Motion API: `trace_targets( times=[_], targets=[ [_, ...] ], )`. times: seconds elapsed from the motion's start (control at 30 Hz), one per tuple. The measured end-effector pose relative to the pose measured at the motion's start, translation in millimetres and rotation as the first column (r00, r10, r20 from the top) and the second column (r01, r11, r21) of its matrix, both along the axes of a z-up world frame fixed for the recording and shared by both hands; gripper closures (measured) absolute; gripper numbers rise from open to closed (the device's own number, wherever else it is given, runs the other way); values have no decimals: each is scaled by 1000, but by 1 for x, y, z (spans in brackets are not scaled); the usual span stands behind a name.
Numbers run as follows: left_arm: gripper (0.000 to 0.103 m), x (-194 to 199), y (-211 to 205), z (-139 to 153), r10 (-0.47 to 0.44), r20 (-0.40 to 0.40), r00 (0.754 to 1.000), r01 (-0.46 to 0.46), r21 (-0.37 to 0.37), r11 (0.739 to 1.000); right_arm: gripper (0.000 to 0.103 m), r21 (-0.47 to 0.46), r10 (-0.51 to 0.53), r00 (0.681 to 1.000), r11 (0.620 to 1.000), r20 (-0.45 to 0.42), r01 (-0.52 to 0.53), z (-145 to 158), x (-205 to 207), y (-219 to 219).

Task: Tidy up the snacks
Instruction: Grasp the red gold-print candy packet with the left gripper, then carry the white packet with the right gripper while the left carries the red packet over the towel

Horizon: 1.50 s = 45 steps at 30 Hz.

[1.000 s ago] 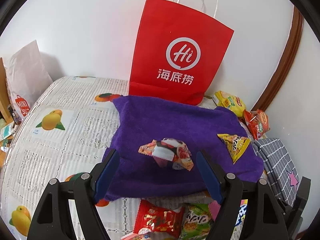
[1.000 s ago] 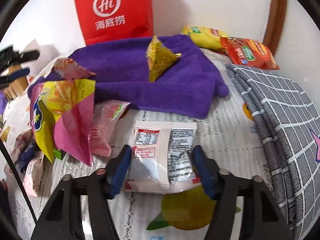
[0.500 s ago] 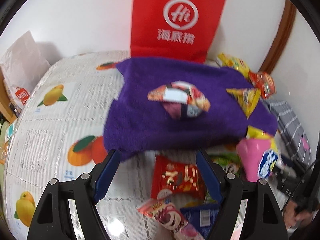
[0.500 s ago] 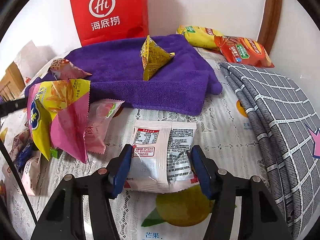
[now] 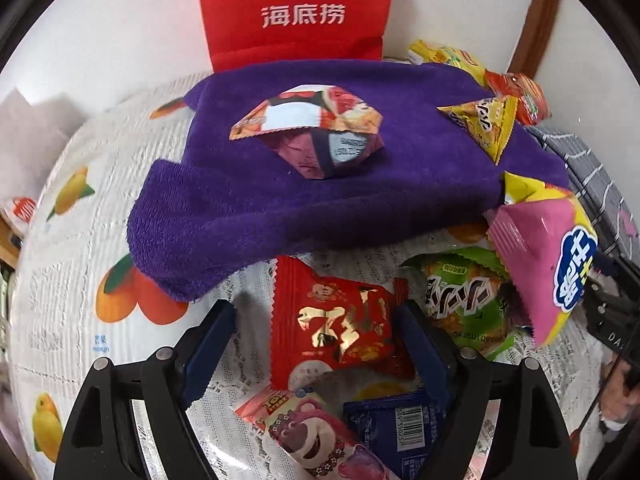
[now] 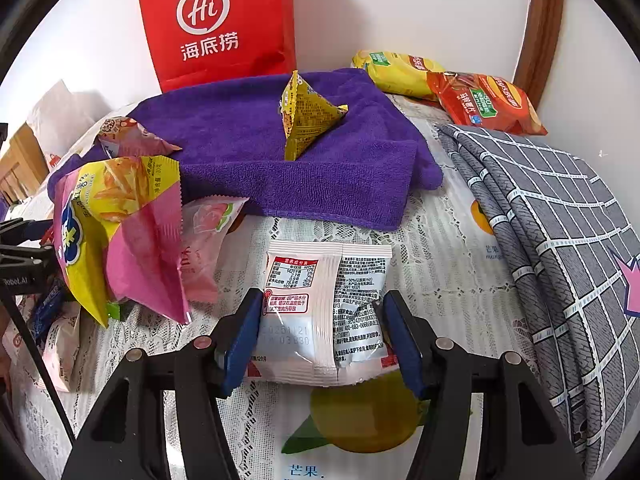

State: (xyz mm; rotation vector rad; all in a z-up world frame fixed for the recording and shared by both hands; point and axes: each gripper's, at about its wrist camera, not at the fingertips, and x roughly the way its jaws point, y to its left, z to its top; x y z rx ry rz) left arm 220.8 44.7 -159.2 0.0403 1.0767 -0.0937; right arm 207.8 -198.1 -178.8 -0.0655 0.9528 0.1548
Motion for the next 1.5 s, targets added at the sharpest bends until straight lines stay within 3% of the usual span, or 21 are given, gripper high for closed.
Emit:
trace_targets(
  times=[0.13, 0.27, 0.37, 0.5, 0.7, 1.07, 1.27, 1.5],
  targets=[
    [21, -2, -1, 0, -9, 12, 1000, 9, 5, 1000, 43, 1, 0, 1000, 1000, 0, 0, 0, 0, 0],
    [58, -4, -3, 4, -39, 29, 999, 40, -21, 999, 43, 1, 0, 1000, 1000, 0, 0, 0, 0, 0],
    [67, -7, -3, 8, -50, 45, 998, 51, -24, 998, 43, 5, 0, 1000, 1000, -1, 0, 0, 0, 0],
    [68, -8, 3, 15, -28, 73, 997, 32, -49, 998, 42, 11, 1, 1000, 1000, -1, -1, 0, 0, 0],
    [68, -12, 21, 32, 1, 111, 994, 16, -155, 988, 43, 22, -1, 1000, 1000, -2, 1, 1, 0, 0],
    [68, -26, 34, 53, -2, 183, 983, 54, -276, 960, 44, 28, -37, 999, 999, 1, 37, 6, -11, -7],
    [68, -27, 49, 60, 71, 215, 974, -2, -304, 953, 44, 61, -43, 996, 997, 80, 38, 42, -14, -11],
    [68, -28, 61, 64, 145, 247, 958, -71, -288, 955, 44, 89, -36, 985, 996, 170, 21, 79, 19, 1]
  ],
)
